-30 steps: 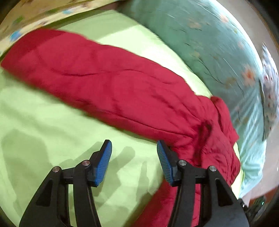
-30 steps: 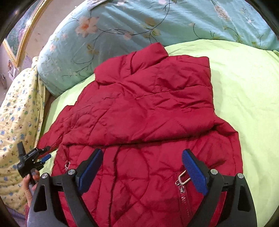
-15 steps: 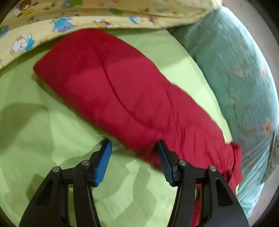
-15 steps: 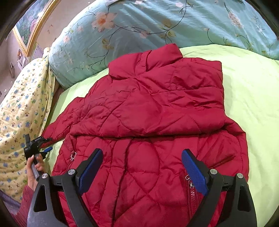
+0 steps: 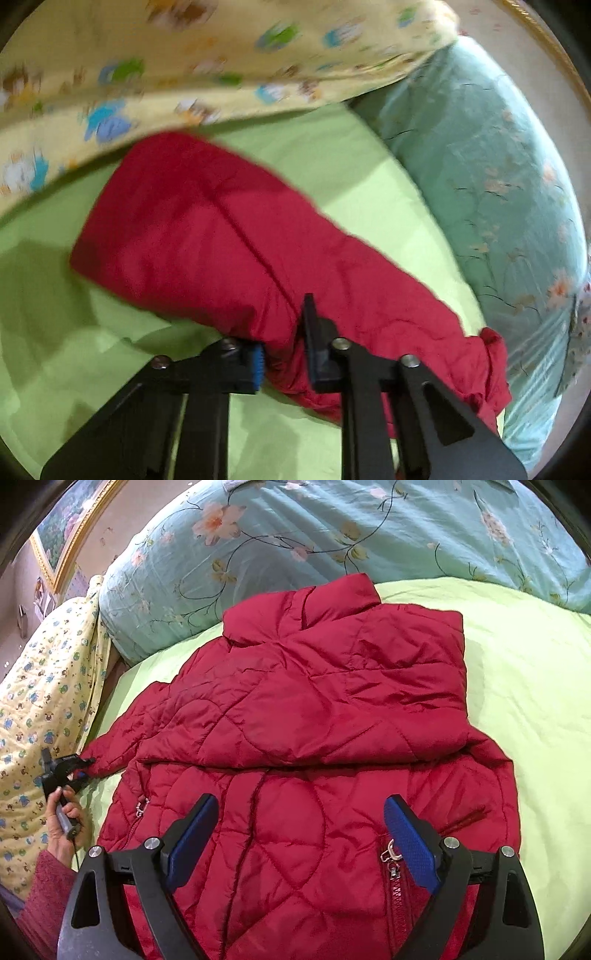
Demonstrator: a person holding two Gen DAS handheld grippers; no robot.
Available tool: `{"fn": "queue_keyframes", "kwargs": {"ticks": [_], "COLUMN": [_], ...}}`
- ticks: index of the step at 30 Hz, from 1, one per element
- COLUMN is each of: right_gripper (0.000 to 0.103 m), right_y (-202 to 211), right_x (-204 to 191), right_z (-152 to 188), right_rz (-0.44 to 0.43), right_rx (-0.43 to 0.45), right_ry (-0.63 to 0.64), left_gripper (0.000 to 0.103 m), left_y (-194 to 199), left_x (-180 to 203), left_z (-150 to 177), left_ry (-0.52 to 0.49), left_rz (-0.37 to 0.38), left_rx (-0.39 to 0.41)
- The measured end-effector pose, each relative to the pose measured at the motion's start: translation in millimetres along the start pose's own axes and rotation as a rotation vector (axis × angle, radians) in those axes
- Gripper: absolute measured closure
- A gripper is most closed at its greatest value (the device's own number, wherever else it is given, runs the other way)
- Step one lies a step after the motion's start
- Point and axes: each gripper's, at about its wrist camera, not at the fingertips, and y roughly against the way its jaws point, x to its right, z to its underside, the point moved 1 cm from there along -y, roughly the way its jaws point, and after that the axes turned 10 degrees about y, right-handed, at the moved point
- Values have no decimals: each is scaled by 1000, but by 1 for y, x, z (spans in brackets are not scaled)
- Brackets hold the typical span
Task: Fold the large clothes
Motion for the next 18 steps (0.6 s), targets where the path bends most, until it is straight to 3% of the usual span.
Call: {"fn": "queue_keyframes", "kwargs": {"ticks": [6, 14, 18], "right_gripper": [16, 21, 21], "right_y": [-4, -4, 3], "right_x": [1, 10, 17], "right_z": [0, -2, -5], "right_rz": [-28, -54, -63], "right_rx": [0, 6, 27], "right_ry": [-11, -47, -71], "left_gripper": [95, 95, 95], "left_y": [31, 47, 50], "left_x": [53, 160, 196], "left_z": [14, 76, 113], "left_ry": [-120, -367, -474], "left_rz": [116, 303, 353], "left_rx": [45, -20, -68]}}
